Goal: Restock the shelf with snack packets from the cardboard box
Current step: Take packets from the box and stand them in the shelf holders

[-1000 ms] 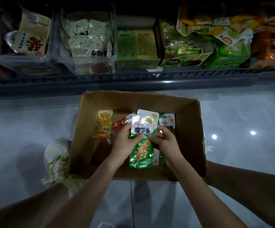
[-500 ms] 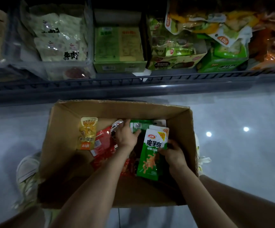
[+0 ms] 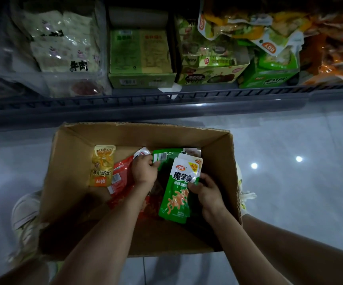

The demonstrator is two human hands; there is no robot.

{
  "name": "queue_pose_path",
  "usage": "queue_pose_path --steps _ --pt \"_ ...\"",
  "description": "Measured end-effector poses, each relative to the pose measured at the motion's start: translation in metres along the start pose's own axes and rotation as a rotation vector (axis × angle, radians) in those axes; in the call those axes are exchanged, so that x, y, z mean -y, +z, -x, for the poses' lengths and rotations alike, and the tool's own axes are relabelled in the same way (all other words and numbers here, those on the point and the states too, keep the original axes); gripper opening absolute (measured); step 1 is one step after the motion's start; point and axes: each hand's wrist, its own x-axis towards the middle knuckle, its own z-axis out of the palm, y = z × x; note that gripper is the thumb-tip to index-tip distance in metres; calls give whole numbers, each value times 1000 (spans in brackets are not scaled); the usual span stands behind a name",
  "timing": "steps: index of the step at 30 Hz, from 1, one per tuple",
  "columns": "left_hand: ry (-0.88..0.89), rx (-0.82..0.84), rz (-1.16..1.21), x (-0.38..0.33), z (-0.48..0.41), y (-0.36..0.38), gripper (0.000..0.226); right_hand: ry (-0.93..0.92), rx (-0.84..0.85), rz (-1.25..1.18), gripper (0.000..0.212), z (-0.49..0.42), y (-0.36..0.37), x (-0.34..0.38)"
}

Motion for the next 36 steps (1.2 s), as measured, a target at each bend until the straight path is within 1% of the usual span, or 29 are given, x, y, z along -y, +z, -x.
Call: queue_pose_path --steps 1,3,5,7,8,10,11,13,16,18,21,23,24,26,30,34,36 --pt "-7 -3 45 2 4 -8 26 -12 3 8 33 2 1 0" --pt "-54 2 191 5 16 -26 13 -31 3 17 33 8 4 1" --pt "-111 59 366 5 28 -46 14 -41 12 14 33 15 9 3" --pt "-135 92 477 6 39 -64 15 -56 19 -1 31 25 13 5" --pt "-161 99 508 5 44 -74 21 -65 18 -9 30 31 14 6" --pt "-205 82 556 1 55 -93 46 -87 3 -25 31 43 15 8" --pt "-199 67 567 -3 61 -104 53 -104 -3 -36 31 50 16 10" --pt "-154 47 581 -5 72 -122 52 -141 -4 -68 29 64 18 14" --pt "-62 57 636 -12 91 -156 35 -167 21 -134 21 91 17 24" --pt "-17 81 680 -21 108 -181 32 -169 56 -157 13 108 14 33" --pt "99 89 745 -34 134 -214 23 -202 100 -157 11 134 13 45" --pt "139 56 781 -43 148 -232 23 -205 129 -199 12 150 16 54" --pt "149 38 806 -50 155 -241 19 -195 152 -237 10 159 19 60" --pt "208 -1 831 -67 170 -261 21 -189 209 -282 7 178 27 73" --pt "378 -28 739 -96 193 -295 19 -203 325 -275 12 220 40 102" --pt "434 15 745 -119 211 -321 19 -184 370 -256 15 259 44 127" --pt "509 47 698 -126 219 -332 24 -168 361 -259 15 274 43 137"
